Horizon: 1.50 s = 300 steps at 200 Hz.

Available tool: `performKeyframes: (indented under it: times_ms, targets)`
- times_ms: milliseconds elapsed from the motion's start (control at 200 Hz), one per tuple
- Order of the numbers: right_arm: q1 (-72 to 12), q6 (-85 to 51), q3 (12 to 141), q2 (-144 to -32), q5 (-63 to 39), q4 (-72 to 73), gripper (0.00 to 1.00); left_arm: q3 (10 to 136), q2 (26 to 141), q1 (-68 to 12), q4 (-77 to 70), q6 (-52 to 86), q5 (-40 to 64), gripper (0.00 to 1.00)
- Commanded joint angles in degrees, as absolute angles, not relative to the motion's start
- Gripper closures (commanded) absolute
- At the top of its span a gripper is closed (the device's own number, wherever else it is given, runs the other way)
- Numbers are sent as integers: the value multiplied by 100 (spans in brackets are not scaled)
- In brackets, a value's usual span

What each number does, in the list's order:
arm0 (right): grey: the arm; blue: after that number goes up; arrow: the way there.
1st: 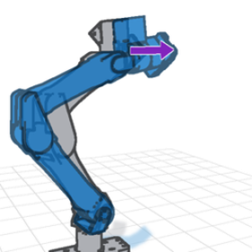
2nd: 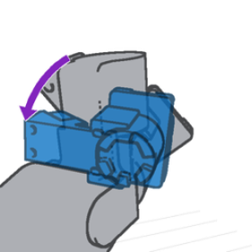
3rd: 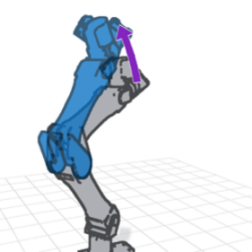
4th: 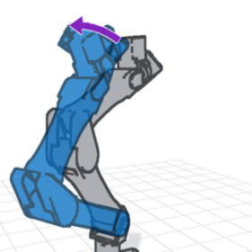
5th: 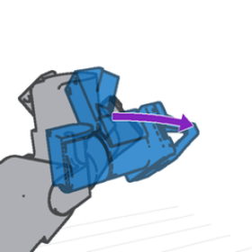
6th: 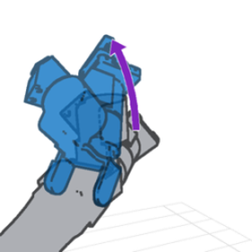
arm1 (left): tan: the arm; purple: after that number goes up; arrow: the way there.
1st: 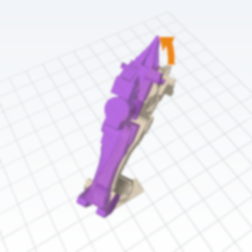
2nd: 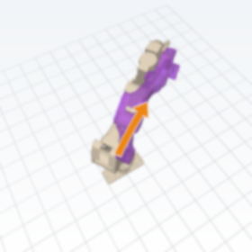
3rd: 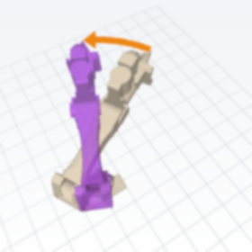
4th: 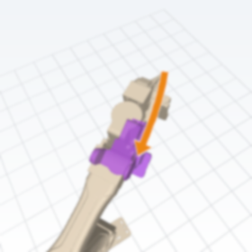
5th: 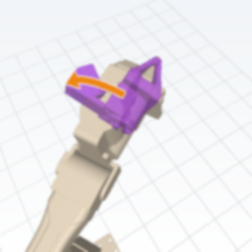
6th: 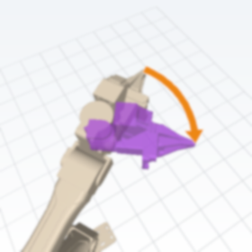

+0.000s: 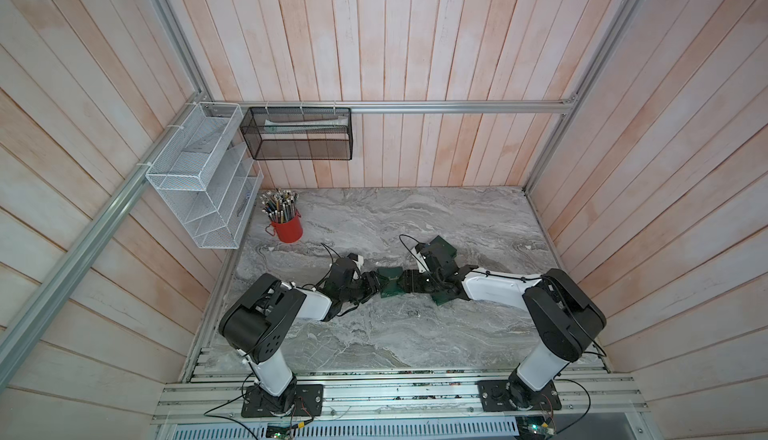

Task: Take the rings out of the lift-off lid box
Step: Close the lid on the jewelry box.

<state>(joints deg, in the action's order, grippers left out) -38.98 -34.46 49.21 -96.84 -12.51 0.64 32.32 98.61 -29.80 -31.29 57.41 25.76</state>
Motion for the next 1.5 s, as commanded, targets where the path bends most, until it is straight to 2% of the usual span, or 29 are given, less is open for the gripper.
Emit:
performKeyframes:
  times_ms: [0, 205, 380, 485, 750, 890, 1040, 1155, 1240, 1350, 1495]
  targets:
    - [-3948, -3331, 5089, -9826, -1140, -135, 27, 3336, 10001, -3008, -3017, 5590, 2614, 43]
    - [-3955, -3279, 5159, -9910, -1147, -169, 27, 3421, 10210, -3018, -2891, 5555, 2615, 48]
    - [-3955, -3263, 5173, -9943, -1144, -187, 27, 3495, 10360, -3015, -2852, 5563, 2685, 48]
    - [-3956, -3243, 5203, -9991, -1122, -240, 27, 3520, 10436, -3015, -2838, 5556, 2703, 53]
    - [-3955, -3209, 5297, -10124, -1144, -286, 27, 3567, 10632, -2994, -2775, 5546, 2801, 55]
    - [-3955, -3173, 5445, -10240, -1171, -288, 27, 3363, 10231, -2873, -2712, 5523, 2655, 55]
    - [-3964, -3238, 5661, -10435, -1359, -247, 28, 3245, 9574, -2444, -2055, 5159, 2374, 44]
    - [-3990, -3248, 6014, -10629, -1362, -228, 29, 3099, 9088, -1997, -1811, 4913, 2267, 43]
    - [-4033, -3213, 6408, -10858, -1331, -371, 29, 3128, 8735, -1829, -1477, 4653, 2047, 36]
    - [-4120, -3130, 6861, -11038, -1327, -550, 29, 3181, 8367, -1737, -1174, 4388, 1791, 33]
    - [-3897, -3048, 7093, -10918, -1326, -724, 23, 3209, 8121, -1710, -1097, 4225, 1611, 29]
